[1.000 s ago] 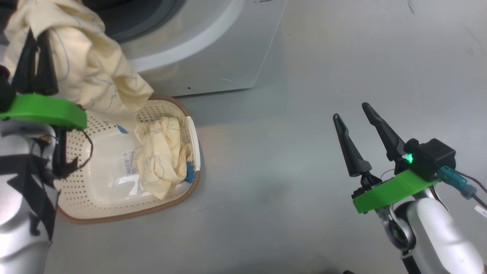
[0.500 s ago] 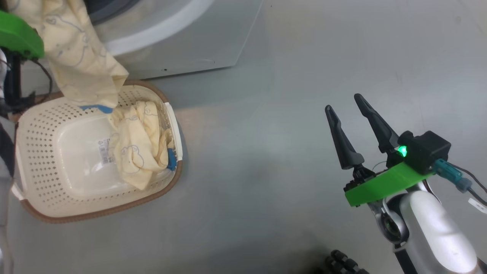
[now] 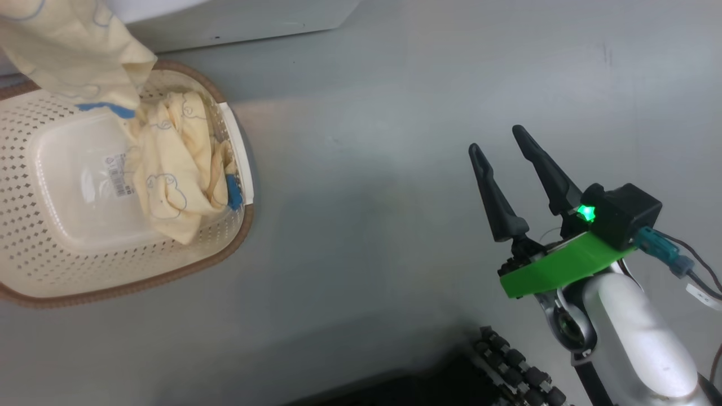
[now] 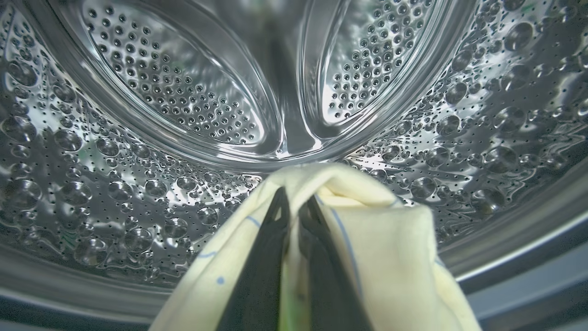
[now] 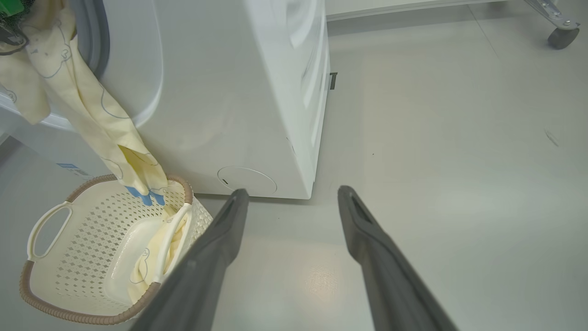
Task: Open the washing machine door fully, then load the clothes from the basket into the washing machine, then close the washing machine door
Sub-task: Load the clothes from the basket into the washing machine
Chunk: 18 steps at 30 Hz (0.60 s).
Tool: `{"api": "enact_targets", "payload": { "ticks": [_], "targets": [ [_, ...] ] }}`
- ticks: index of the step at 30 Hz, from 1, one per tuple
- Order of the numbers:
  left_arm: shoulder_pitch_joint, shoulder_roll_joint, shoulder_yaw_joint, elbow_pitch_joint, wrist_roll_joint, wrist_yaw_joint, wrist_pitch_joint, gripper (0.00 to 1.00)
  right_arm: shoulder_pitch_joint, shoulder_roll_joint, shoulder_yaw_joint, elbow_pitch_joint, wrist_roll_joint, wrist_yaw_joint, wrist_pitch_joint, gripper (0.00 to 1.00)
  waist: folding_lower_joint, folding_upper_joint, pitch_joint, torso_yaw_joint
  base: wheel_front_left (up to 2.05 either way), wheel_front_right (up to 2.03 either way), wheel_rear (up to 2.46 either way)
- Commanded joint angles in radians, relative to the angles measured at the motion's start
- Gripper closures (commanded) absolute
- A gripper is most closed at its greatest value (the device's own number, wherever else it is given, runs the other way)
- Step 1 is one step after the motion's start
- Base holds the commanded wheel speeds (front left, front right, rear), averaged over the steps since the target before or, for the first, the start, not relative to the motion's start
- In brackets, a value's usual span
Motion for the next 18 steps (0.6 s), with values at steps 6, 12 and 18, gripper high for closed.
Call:
{"api": "enact_targets", "payload": {
  "ticks": [6, 12, 18],
  "targets": [
    [-0.136, 0.015, 0.007, 0.052, -0.004, -0.001, -0.016, 1.0, -0.004, 0.013, 0.034, -0.024, 0.009, -0.003, -0.01, 0.0, -0.0002, 0.0, 0.033, -0.002, 0.0, 0.0, 0.0],
    [-0.213, 0.013, -0.017, 0.154, 0.016, 0.003, -0.028, 1.0, -0.002, 0.02, 0.048, -0.019, 0.013, -0.003, -0.01, 0.0, -0.0002, 0.0, 0.043, -0.013, 0.0, 0.0, 0.0],
    [-0.28, 0.025, -0.048, 0.197, 0.055, 0.014, -0.145, 1.0, 0.0, 0.023, 0.056, -0.017, 0.019, -0.003, -0.01, 0.0, -0.0002, 0.0, 0.06, -0.024, 0.0, 0.0, 0.0]
  ]
}}
